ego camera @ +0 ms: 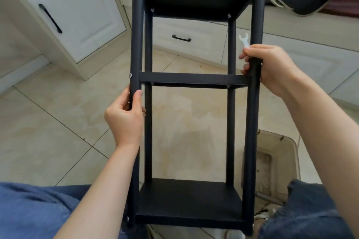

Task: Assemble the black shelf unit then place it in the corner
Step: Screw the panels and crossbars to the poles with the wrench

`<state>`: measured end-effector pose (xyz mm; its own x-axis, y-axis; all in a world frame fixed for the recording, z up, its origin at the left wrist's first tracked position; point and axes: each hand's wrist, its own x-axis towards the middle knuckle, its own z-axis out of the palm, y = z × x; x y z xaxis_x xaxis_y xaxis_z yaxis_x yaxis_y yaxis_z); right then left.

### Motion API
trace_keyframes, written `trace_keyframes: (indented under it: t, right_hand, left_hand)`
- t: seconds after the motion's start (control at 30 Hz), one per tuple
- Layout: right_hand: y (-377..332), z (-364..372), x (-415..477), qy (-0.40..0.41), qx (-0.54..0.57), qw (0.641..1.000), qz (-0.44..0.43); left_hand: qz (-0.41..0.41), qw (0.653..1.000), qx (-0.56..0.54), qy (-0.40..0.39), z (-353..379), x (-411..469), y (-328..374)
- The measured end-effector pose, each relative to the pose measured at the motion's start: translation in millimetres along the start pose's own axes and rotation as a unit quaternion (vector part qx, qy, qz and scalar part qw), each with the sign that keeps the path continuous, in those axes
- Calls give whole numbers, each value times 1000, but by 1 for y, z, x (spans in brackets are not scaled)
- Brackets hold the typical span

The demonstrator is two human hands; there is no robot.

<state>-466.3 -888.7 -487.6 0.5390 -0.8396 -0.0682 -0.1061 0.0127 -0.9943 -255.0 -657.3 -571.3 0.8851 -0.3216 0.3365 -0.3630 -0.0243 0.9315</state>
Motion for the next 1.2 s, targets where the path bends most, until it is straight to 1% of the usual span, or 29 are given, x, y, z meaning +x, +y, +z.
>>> trace_keyframes:
  t: [0.13, 0.2, 0.3, 0.47, 0.6, 0.73, 0.8, 0.87, 0.93, 1.07, 1.1, 1.2]
  right_hand:
    - [-31, 9, -12, -101, 56, 992, -50]
    - [-44, 16, -19, -131, 77, 986, -69]
    - [-57, 33, -28, -131, 101, 982, -88]
    - [-68, 62, -43, -121, 106, 981, -108]
    - [-73, 74, -50, -120, 92, 982, -111]
    - [-77, 85, -58, -137, 92, 981, -97]
    - [-78, 92, -61, -162, 85, 978, -101]
    - [-78, 99, -61, -187, 71, 973, -114]
    - [-78, 105, -60, -200, 56, 970, -127]
    - [-75, 108, -53, -187, 43, 970, -146]
    - [-74, 107, -51, -180, 42, 972, -148]
    - [-69, 107, -47, -158, 40, 975, -152]
  left_hand:
    - [-38, 999, 14, 26, -8, 0, -10]
    - [-49, 998, 17, 21, -11, -2, -14]
    - [-60, 997, 47, 14, -13, -1, -18]
    - [-133, 990, 55, 3, -11, 7, -19]
    - [-148, 981, 107, -56, -7, 8, -13]
    - [-181, 972, 103, -106, 3, 1, 18]
    - [-212, 966, 56, -139, 11, -6, 43]
    - [-237, 952, -26, -195, 18, -19, 69]
    - [-226, 943, -67, -235, 21, -37, 87]
    - [-241, 938, -108, -226, 18, -65, 101]
    - [-229, 939, -117, -229, 18, -71, 102]
    - [-130, 953, -75, -262, 19, -88, 97]
